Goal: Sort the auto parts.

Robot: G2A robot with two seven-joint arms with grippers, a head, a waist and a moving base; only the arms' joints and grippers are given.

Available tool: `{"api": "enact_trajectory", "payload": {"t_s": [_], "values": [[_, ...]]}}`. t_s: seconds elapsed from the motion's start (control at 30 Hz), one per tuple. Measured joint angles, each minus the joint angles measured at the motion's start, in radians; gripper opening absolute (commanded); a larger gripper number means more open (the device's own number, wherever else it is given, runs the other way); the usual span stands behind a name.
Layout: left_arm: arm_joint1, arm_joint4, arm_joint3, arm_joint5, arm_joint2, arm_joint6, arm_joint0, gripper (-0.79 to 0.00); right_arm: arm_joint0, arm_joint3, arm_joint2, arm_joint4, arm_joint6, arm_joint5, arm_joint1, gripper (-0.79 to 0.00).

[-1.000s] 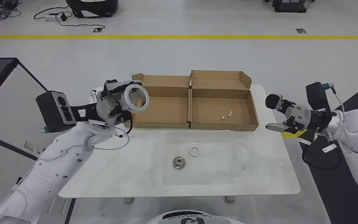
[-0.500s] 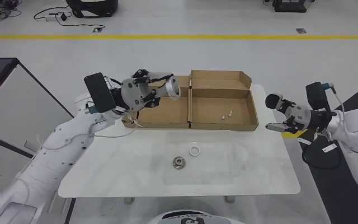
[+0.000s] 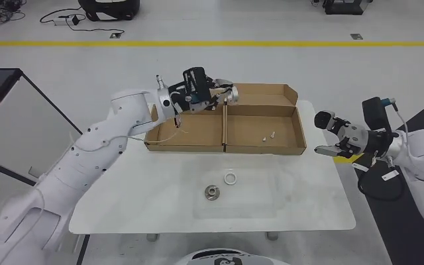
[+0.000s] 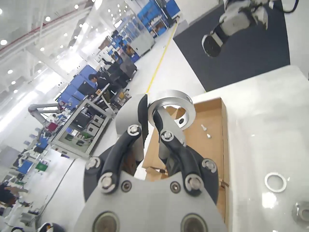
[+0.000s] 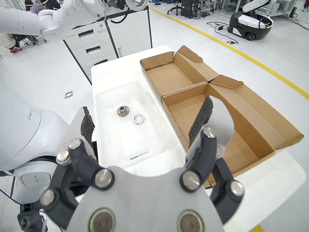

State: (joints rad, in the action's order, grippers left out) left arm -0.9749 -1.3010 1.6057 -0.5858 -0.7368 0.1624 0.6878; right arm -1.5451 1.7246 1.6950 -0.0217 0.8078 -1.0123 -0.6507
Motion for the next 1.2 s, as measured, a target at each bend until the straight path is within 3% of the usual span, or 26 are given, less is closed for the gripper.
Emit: {"api": "enact_trajectory", "payload": {"t_s": [0.4,0.6,0.73,1.03,1.2], "values": [[-0.059,-0.118,-0.134,-0.168,0.089,-0.155,-0.147,-0.785,0.0,0.0,0.0,0.0,0.0,0.0,0.0,0.0],[-0.109,-0.13,-0.207,-0.303,0.16,-0.182,-0.257,-0.785,0.0,0.0,0.0,0.0,0.0,0.0,0.0,0.0],[-0.159,-0.142,-0.272,-0.358,0.219,-0.173,-0.344,-0.785,0.0,0.0,0.0,0.0,0.0,0.0,0.0,0.0],[-0.27,-0.149,-0.44,-0.376,0.329,-0.183,-0.439,-0.785,0.0,0.0,0.0,0.0,0.0,0.0,0.0,0.0],[-0.278,-0.139,-0.453,-0.369,0.332,-0.172,-0.44,-0.785,0.0,0.0,0.0,0.0,0.0,0.0,0.0,0.0]]}}
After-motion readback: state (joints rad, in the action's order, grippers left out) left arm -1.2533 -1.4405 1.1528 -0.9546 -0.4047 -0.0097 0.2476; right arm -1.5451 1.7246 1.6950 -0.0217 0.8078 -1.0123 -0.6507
